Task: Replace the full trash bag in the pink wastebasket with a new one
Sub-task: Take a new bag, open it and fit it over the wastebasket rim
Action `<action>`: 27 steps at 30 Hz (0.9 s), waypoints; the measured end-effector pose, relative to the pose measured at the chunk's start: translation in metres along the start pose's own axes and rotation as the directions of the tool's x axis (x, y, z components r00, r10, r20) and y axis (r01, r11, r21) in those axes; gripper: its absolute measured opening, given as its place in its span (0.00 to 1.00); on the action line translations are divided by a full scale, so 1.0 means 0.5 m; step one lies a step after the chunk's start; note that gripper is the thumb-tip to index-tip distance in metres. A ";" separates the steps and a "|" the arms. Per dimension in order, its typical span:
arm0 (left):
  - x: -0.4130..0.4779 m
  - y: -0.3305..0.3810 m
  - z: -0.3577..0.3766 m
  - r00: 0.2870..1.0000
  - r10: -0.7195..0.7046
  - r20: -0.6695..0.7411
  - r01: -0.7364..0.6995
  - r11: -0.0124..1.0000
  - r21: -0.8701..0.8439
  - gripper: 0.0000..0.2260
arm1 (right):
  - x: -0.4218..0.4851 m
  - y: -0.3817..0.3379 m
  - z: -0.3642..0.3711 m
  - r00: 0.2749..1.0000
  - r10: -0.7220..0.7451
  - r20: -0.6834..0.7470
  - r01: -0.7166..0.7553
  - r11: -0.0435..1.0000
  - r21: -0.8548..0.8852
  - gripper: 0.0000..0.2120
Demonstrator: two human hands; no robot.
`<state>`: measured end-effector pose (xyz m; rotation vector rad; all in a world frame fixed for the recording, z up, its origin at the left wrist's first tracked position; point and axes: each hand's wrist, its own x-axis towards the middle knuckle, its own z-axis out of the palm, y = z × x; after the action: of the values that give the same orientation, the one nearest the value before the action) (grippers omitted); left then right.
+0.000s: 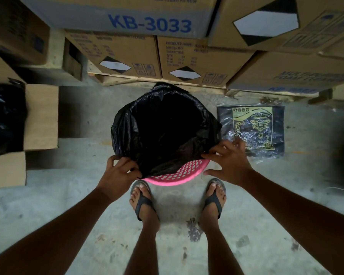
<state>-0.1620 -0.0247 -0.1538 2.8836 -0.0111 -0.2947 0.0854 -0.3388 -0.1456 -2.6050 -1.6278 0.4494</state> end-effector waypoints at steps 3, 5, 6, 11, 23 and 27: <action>-0.007 0.008 0.009 1.000 -0.013 -0.018 0.013 1.000 -0.011 0.13 | -0.004 -0.008 0.017 0.997 -0.041 -0.073 0.042 0.999 0.008 0.14; -0.009 0.010 0.011 0.998 -0.037 -0.042 0.036 0.999 -0.029 0.10 | -0.002 -0.012 0.026 0.990 -0.041 -0.132 0.044 0.999 0.024 0.10; -0.009 0.010 0.012 0.997 -0.050 -0.055 0.048 0.998 -0.039 0.09 | -0.003 -0.015 0.031 0.988 -0.043 -0.147 0.047 0.999 0.025 0.10; -0.012 0.020 0.024 0.992 -0.109 -0.070 0.104 0.992 -0.078 0.09 | -0.026 -0.031 0.050 0.978 -0.046 -0.205 0.059 0.997 0.056 0.11; 0.038 0.037 0.040 0.950 -0.274 -0.149 0.236 0.944 -0.232 0.06 | 0.038 -0.001 0.039 0.951 0.209 -0.226 -0.195 0.977 0.081 0.04; 0.012 0.036 0.050 0.966 -0.231 -0.113 0.205 0.957 -0.203 0.09 | 0.031 -0.012 0.050 0.952 0.215 -0.219 -0.213 0.976 0.034 0.02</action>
<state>-0.1610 -0.0483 -0.1745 2.7085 0.3442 -0.1289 0.0796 -0.3255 -0.1719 -2.7203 -1.2797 0.1632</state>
